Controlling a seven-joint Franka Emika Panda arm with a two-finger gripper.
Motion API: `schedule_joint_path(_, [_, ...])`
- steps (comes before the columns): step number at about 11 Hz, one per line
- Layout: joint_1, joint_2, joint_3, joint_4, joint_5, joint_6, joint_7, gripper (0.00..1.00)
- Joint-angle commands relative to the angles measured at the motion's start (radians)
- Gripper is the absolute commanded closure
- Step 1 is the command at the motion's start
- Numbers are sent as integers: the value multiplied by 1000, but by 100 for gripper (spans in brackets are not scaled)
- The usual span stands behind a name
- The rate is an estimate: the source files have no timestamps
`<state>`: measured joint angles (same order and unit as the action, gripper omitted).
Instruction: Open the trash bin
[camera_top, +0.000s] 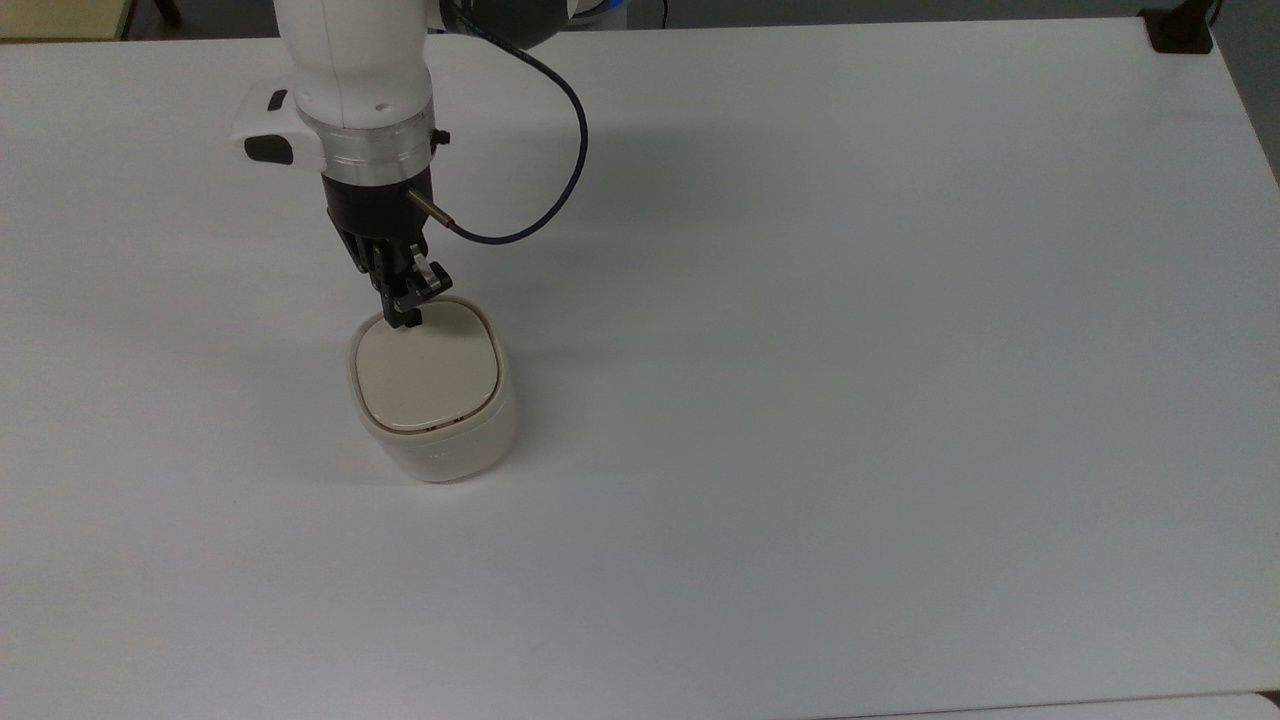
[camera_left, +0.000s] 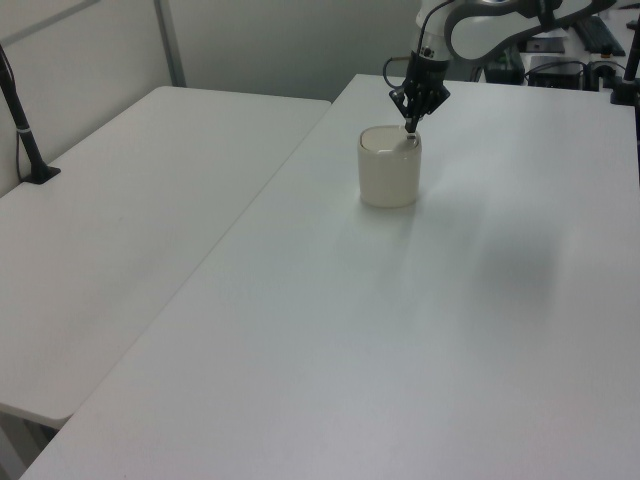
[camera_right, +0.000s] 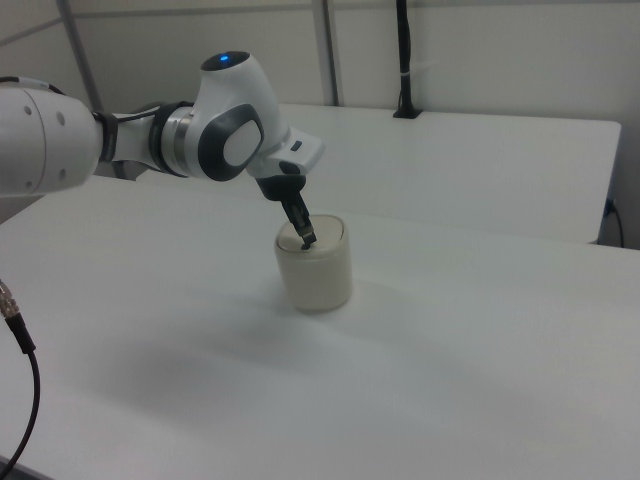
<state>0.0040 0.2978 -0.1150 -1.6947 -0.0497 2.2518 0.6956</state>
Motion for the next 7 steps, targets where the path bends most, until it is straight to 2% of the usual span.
schedule_joint_path(1, [20,17,-12,-22,-36,25,36,100])
schedule_joint_path(4, [22,12,-11,-22,-71,22,35,100])
schedule_joint_path(7, [20,-106,-11,-17,-62,2,32,100])
